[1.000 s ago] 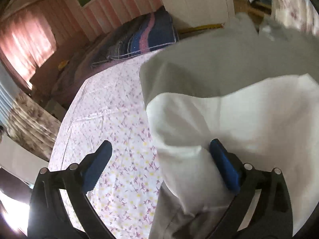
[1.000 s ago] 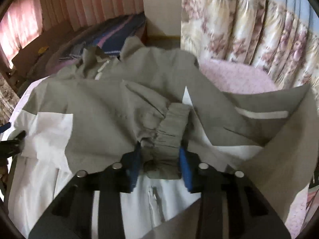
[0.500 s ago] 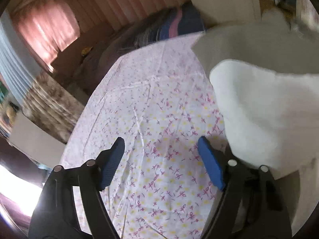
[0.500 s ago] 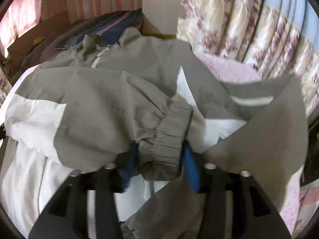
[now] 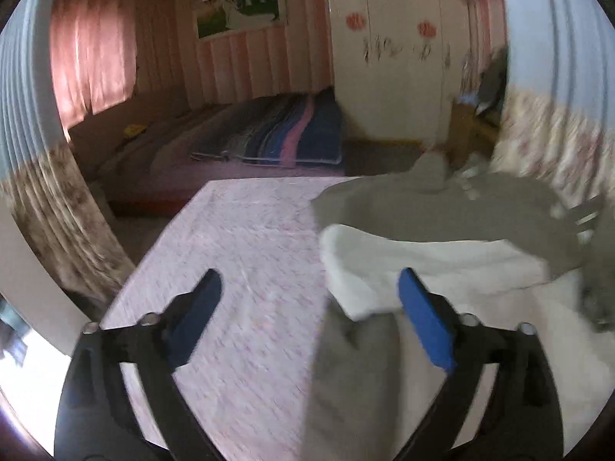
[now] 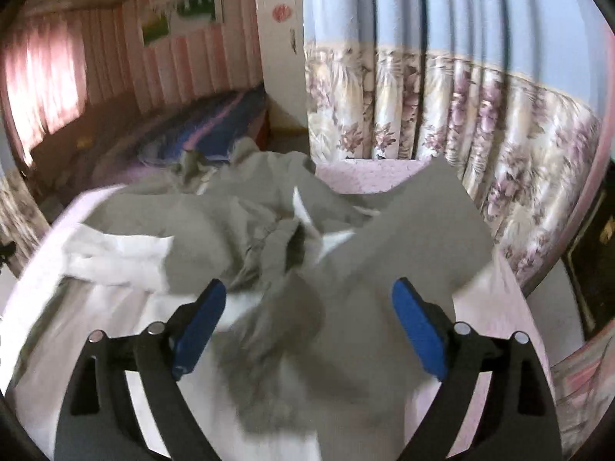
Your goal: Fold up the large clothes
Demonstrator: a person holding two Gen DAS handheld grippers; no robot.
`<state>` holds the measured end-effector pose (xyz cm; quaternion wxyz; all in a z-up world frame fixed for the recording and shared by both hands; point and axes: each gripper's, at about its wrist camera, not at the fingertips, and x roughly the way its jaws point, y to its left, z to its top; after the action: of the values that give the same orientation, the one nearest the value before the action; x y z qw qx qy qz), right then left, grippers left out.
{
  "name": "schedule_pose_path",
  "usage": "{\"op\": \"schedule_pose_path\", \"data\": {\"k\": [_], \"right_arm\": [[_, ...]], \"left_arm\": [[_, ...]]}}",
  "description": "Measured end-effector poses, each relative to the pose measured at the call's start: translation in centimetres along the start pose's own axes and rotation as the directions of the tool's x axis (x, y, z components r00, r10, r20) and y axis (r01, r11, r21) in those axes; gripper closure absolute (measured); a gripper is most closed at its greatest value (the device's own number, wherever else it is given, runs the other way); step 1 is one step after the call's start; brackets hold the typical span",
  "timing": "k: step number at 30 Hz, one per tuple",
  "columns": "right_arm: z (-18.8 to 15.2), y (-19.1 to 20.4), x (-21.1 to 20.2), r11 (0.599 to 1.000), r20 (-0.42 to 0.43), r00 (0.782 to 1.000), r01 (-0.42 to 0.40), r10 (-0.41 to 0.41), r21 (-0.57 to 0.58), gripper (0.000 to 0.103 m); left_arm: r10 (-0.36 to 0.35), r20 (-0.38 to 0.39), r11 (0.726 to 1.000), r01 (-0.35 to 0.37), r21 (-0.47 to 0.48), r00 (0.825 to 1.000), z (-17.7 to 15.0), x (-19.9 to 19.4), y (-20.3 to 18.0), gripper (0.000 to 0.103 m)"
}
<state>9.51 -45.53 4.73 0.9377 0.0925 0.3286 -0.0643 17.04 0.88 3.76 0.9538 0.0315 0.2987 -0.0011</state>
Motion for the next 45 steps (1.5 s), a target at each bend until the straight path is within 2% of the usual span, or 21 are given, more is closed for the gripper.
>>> {"op": "schedule_pose_path", "data": {"k": [2, 6, 10, 14, 18, 23, 27, 29, 34, 36, 38, 41, 43, 44, 45], "right_arm": [[-2.5, 0.2, -2.6, 1.000, 0.026, 1.000, 0.011, -0.010, -0.024, 0.013], [-5.9, 0.7, -5.9, 0.997, 0.024, 0.999, 0.025, -0.024, -0.074, 0.013], [-6.8, 0.1, -7.7, 0.994, 0.017, 0.998, 0.054, -0.053, -0.099, 0.013], [-6.5, -1.3, -9.0, 0.995, 0.061, 0.996, 0.068, -0.063, -0.078, 0.013], [-6.2, -3.4, -9.4, 0.993, 0.093, 0.991, 0.107, -0.101, -0.056, 0.013], [-6.7, -7.6, -10.6, 0.983, 0.141, 0.975, 0.179, -0.171, -0.050, 0.013], [-6.4, -11.3, -11.2, 0.973, 0.190, 0.963, 0.210, -0.189, -0.097, 0.013], [-6.1, -13.3, -11.1, 0.970, 0.192, 0.961, 0.223, -0.202, -0.097, 0.013], [-6.2, -16.4, -11.1, 0.979, 0.175, 0.966, 0.200, -0.190, -0.038, 0.013], [-6.6, -17.3, -11.2, 0.977, 0.175, 0.962, 0.213, -0.207, -0.013, 0.013], [-6.9, -17.7, -11.1, 0.980, 0.167, 0.966, 0.200, -0.197, 0.002, 0.013], [-7.3, -17.9, -11.0, 0.978, 0.154, 0.967, 0.208, -0.205, -0.002, 0.013], [-7.4, -18.0, -11.0, 0.977, 0.149, 0.966, 0.212, -0.210, 0.000, 0.013], [-7.3, -18.0, -11.0, 0.978, 0.146, 0.967, 0.209, -0.207, 0.002, 0.013], [-7.3, -18.0, -11.1, 0.978, 0.147, 0.967, 0.209, -0.207, 0.003, 0.013]], "left_arm": [[-0.025, 0.008, 0.999, 0.025, -0.036, 1.000, -2.5, -3.1, -0.7, 0.008], [-0.049, 0.000, 0.997, 0.049, -0.063, 0.999, -5.7, -6.1, -1.9, 0.007], [-0.118, 0.030, 0.993, 0.119, -0.020, 0.993, -6.7, -9.4, -6.3, 0.003], [-0.227, 0.035, 0.974, 0.226, 0.019, 0.973, -6.7, -11.8, -11.6, 0.003], [-0.262, -0.001, 0.964, 0.262, 0.044, 0.965, -6.3, -10.8, -16.5, 0.003], [-0.230, -0.031, 0.973, 0.230, 0.001, 0.973, -6.8, -9.1, -21.0, 0.003], [-0.241, -0.078, 0.970, 0.242, 0.007, 0.967, -7.8, -7.7, -26.1, 0.003], [-0.213, -0.072, 0.974, 0.218, 0.058, 0.974, -8.5, -7.4, -29.5, 0.003], [-0.202, -0.125, 0.969, 0.217, 0.116, 0.971, -9.0, -5.1, -35.6, 0.003], [-0.190, -0.165, 0.968, 0.213, 0.133, 0.968, -8.9, -3.9, -37.1, 0.003], [-0.206, -0.191, 0.968, 0.229, 0.106, 0.960, -8.6, -2.7, -38.0, 0.003], [-0.194, -0.215, 0.960, 0.231, 0.161, 0.957, -8.5, -0.8, -39.9, 0.004], [-0.209, -0.229, 0.950, 0.253, 0.183, 0.951, -8.5, 0.3, -40.7, 0.017], [-0.230, -0.240, 0.943, 0.277, 0.185, 0.943, -8.5, 0.8, -41.0, 0.037], [-0.256, -0.265, 0.933, 0.309, 0.183, 0.930, -8.5, 1.2, -41.3, 0.069]]}}
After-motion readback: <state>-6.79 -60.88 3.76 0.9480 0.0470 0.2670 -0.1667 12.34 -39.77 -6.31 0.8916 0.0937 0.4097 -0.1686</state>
